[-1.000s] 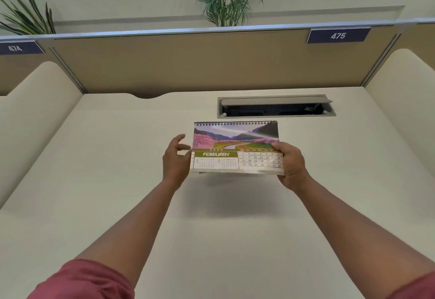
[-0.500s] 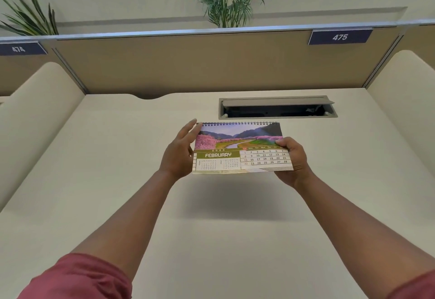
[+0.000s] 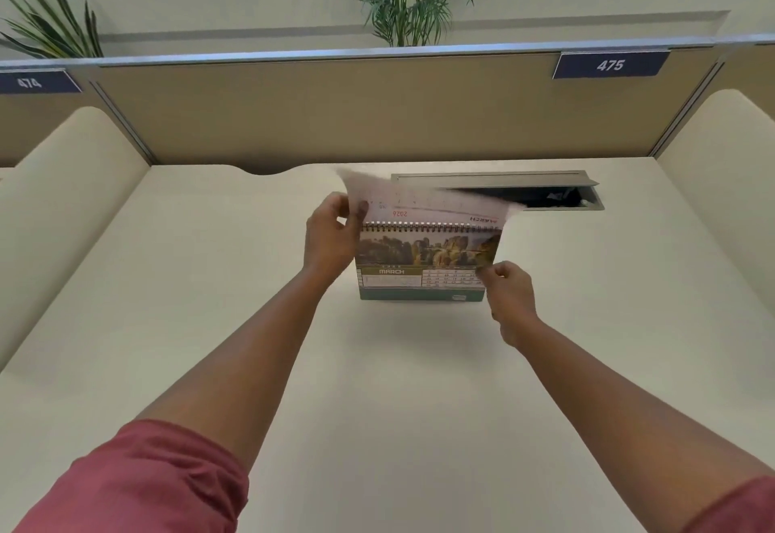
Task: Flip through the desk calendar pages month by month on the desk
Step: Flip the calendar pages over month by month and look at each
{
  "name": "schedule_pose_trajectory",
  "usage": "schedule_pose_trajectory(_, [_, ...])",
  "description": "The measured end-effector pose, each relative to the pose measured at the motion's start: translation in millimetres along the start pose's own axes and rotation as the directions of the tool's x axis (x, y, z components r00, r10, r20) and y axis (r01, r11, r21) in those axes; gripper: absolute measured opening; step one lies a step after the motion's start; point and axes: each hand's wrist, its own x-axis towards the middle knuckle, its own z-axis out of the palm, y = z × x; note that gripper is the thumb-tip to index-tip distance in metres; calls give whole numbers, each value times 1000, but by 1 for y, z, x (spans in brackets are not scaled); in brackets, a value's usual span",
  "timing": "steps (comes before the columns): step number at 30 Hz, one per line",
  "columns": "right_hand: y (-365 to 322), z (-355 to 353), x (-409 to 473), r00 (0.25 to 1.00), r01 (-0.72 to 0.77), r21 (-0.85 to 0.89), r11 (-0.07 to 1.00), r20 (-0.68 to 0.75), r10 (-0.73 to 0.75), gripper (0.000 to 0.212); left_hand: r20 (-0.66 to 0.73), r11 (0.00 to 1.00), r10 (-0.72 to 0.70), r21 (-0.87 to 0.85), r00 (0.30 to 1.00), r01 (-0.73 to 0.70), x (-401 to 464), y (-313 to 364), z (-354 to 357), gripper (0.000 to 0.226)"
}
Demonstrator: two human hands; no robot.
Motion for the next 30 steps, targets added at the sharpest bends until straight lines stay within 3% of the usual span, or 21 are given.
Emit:
schedule_pose_trajectory(2, [5,3,1,999,5,-75,997,-51,-9,9,-10,997,-68,-45,998,67,4,0,4,22])
schedule_pose_trajectory(5, [11,6,2,995,26,-139,990,-92,-39,20,-3,987,-156,-38,988,155,4,-2,9,28])
schedule_pose_trajectory(9, [15,7,5,986,75,-188,979,-134,-101,20,-23,984,-177,-9,984,177,2,-5,14,18])
schedule_pose_trajectory(14, [18,5,7,972,132,-208,969,-164,-167,8,-11,969,-247,-7,969,247,-7,-8,15,56])
schedule_pose_trajectory(17, [19,5,7,970,132,-212,968,-175,-171,8,-16,978,-209,2,978,210,-23,-15,16,65])
schedule_pose_trajectory(20, [18,5,5,968,129,-205,970,-185,-168,11,-50,987,-154,37,987,155,-41,-25,20,58])
schedule_pose_trajectory(24, [19,3,-2,972,122,-152,981,-182,-149,18,-60,983,-176,44,983,179,-55,-37,24,30])
schedule_pose_trajectory(30, [13,-2,-14,987,156,42,987,-49,-154,24,-67,970,-236,36,969,239,-59,-44,16,13])
